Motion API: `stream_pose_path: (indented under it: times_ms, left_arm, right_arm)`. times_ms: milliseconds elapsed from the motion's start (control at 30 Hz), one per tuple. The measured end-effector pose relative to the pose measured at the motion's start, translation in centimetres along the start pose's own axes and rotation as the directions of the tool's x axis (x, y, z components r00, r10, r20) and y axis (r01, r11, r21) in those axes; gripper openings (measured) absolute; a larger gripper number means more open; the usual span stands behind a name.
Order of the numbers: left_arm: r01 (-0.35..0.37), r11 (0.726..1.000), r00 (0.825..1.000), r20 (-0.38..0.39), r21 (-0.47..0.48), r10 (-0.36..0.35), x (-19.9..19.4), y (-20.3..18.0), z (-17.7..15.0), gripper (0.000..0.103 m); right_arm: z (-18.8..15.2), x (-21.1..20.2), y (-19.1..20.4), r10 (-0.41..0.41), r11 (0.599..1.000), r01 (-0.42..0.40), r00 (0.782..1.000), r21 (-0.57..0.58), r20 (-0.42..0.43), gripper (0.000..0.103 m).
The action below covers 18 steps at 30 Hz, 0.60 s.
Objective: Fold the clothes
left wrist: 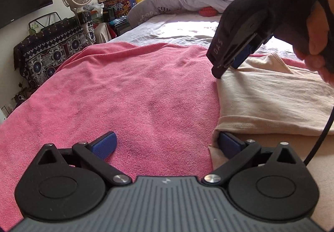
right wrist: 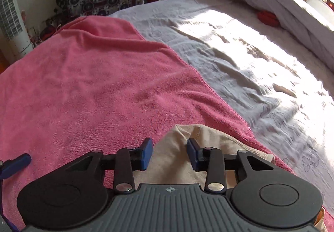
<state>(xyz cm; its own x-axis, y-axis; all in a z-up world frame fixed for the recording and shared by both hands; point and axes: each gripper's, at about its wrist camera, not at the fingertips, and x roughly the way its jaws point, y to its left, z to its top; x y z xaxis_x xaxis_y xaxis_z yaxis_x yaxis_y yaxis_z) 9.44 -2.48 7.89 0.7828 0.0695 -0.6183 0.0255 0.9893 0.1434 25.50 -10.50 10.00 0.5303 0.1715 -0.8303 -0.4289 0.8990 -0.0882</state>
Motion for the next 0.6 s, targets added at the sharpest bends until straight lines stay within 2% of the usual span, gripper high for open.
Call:
stream_pose_path:
  times_ms: [133,233,300,333,367,467,600]
  left_arm:
    - [-0.001,1.000,1.000,0.001,-0.002,0.001,0.0,0.0,0.0,0.103]
    - [0.007,1.000,1.000,-0.004,-0.014,-0.007,0.0,0.2,0.1,0.103]
    - [0.009,1.000,1.000,-0.006,-0.016,-0.009,0.0,0.2,0.1,0.103]
    - [0.010,1.000,1.000,-0.007,-0.016,-0.010,0.0,0.2,0.1,0.103]
    - [0.010,1.000,1.000,-0.008,-0.017,-0.010,0.0,0.2,0.2,0.103]
    - [0.012,1.000,1.000,-0.010,-0.018,-0.012,0.0,0.3,0.2,0.103]
    - [0.026,0.999,0.999,-0.018,-0.032,-0.026,0.2,0.6,0.3,0.103]
  right_arm:
    - [0.6,2.1,0.1,-0.043,0.998,0.041,0.998,0.038,0.051,0.024]
    - [2.1,2.3,-1.5,-0.026,0.985,0.014,0.997,0.171,0.067,0.024]
    - [2.3,0.7,-2.5,-0.004,0.975,-0.022,0.993,0.222,0.117,0.035]
    - [1.9,-0.5,-2.8,-0.003,0.976,-0.030,0.989,0.215,0.149,0.049]
    - [1.4,-1.8,-2.9,-0.007,0.981,-0.026,0.986,0.193,0.169,0.059]
    - [-0.8,-4.9,-3.2,-0.015,0.991,-0.009,0.984,0.137,0.176,0.059]
    - [-5.4,-7.1,-3.1,-0.008,0.993,-0.004,0.994,0.115,0.105,0.059]
